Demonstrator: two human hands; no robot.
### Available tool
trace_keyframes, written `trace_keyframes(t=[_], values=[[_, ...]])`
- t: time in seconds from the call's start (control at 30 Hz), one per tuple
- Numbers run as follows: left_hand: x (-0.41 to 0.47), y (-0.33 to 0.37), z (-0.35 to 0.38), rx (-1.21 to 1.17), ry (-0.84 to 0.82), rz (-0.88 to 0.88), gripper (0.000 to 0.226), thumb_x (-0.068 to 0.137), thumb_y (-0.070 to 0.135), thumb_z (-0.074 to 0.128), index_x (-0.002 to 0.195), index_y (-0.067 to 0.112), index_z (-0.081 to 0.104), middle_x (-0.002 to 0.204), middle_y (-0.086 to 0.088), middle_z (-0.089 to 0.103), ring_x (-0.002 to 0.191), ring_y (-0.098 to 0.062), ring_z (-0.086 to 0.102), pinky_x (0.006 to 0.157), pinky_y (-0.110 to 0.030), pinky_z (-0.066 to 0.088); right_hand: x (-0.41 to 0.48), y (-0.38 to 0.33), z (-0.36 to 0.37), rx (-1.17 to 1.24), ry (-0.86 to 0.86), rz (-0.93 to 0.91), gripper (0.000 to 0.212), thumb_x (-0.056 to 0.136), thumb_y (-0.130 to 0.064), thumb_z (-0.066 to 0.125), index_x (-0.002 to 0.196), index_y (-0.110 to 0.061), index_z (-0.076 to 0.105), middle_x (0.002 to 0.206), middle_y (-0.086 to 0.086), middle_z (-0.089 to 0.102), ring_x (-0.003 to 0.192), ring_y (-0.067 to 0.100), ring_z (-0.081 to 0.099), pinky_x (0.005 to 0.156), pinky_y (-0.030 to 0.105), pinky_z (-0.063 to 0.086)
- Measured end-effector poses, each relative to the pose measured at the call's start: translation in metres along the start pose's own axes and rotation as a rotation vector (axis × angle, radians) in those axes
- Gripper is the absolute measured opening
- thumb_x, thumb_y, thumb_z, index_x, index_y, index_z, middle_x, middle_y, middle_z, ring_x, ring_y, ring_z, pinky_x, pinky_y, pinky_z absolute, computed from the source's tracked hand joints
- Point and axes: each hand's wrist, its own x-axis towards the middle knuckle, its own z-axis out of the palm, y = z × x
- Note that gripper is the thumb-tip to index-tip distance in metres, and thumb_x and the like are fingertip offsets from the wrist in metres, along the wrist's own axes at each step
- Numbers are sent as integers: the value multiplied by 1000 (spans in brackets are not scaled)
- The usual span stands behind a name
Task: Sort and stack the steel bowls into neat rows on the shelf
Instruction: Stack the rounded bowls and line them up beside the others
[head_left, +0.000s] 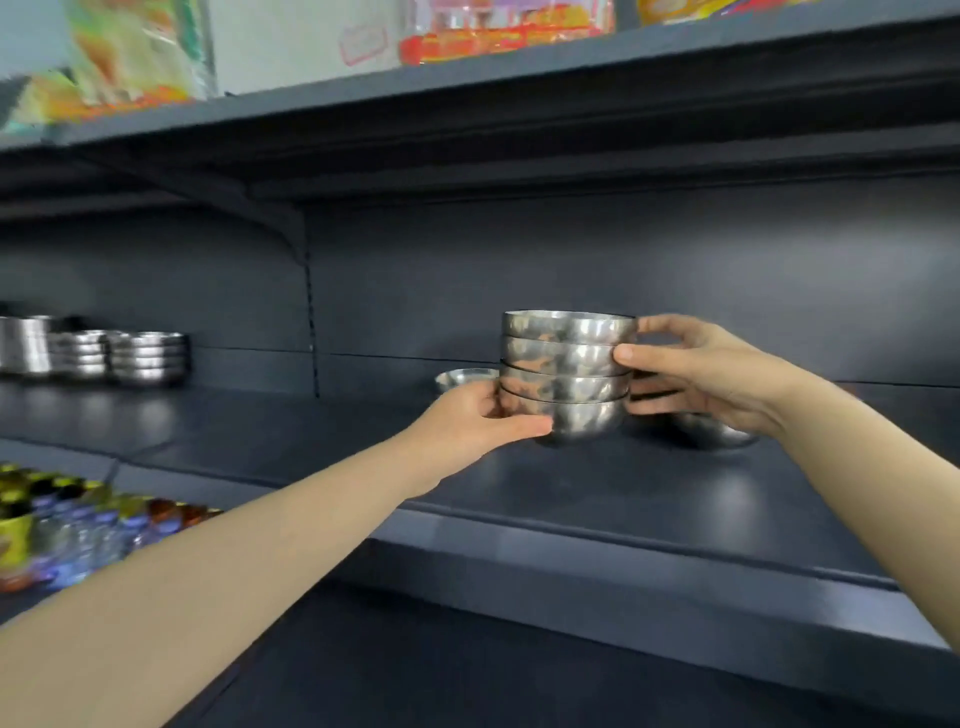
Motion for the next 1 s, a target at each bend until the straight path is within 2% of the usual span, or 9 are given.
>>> trace_keyframes(t=[0.1, 0.23, 0.37, 0.47, 0.57, 0.73, 0.87, 1.0], values=[[-48, -13, -74, 49, 88, -36, 34, 81, 28, 77, 112, 21, 66, 106, 5, 74, 99, -2, 67, 87, -15, 49, 13, -9, 84, 53, -71, -13, 63, 58, -27, 79, 117, -17, 58, 94, 8, 74, 74, 21, 71, 69, 38, 61], [-103, -33, -157, 103, 187, -80, 37, 78, 32, 78, 112, 24, 66, 105, 7, 74, 98, -2, 67, 92, -21, 49, 28, -14, 181, 80, -178, -36, 68, 60, -29, 80, 123, -17, 56, 97, 8, 73, 78, 21, 71, 79, 42, 60], [-137, -55, -218, 143, 252, -127, 39, 78, 33, 78, 114, 26, 64, 106, 8, 73, 102, -5, 67, 95, -28, 52, 46, -19, 255, 98, -246, -41, 69, 60, -29, 81, 123, -16, 56, 95, 6, 75, 81, 21, 73, 84, 46, 58], [-148, -72, -256, 130, 292, -147, 38, 80, 31, 77, 115, 26, 63, 108, 5, 73, 104, -7, 66, 91, -26, 53, 68, -22, 299, 97, -285, -46, 69, 60, -30, 81, 123, -16, 57, 96, 5, 75, 85, 23, 73, 85, 46, 58], [-146, -90, -292, 125, 314, -151, 39, 80, 32, 77, 115, 25, 61, 107, 8, 73, 102, -5, 66, 87, -23, 50, 96, -18, 333, 105, -312, -55, 67, 62, -28, 80, 124, -17, 56, 96, 3, 76, 88, 23, 73, 84, 44, 58], [-117, -129, -347, 103, 301, -146, 35, 83, 24, 75, 115, 22, 61, 110, 4, 73, 103, -5, 67, 93, -22, 49, 159, 0, 373, 92, -331, -57, 71, 64, -26, 79, 129, -15, 53, 109, 12, 72, 91, 25, 73, 81, 42, 59], [-80, -159, -390, 91, 292, -158, 31, 83, 20, 75, 110, 22, 60, 100, 10, 72, 94, 2, 67, 80, -12, 48, 214, 10, 402, 67, -321, -74, 74, 60, -30, 81, 127, -18, 53, 106, 7, 74, 94, 26, 72, 83, 44, 58], [-54, -181, -430, 144, 273, -163, 31, 81, 25, 77, 109, 29, 63, 101, 12, 74, 99, 2, 66, 91, -15, 46, 255, 20, 428, 81, -300, -71, 71, 58, -31, 81, 123, -19, 54, 103, 5, 75, 93, 26, 72, 83, 45, 58]])
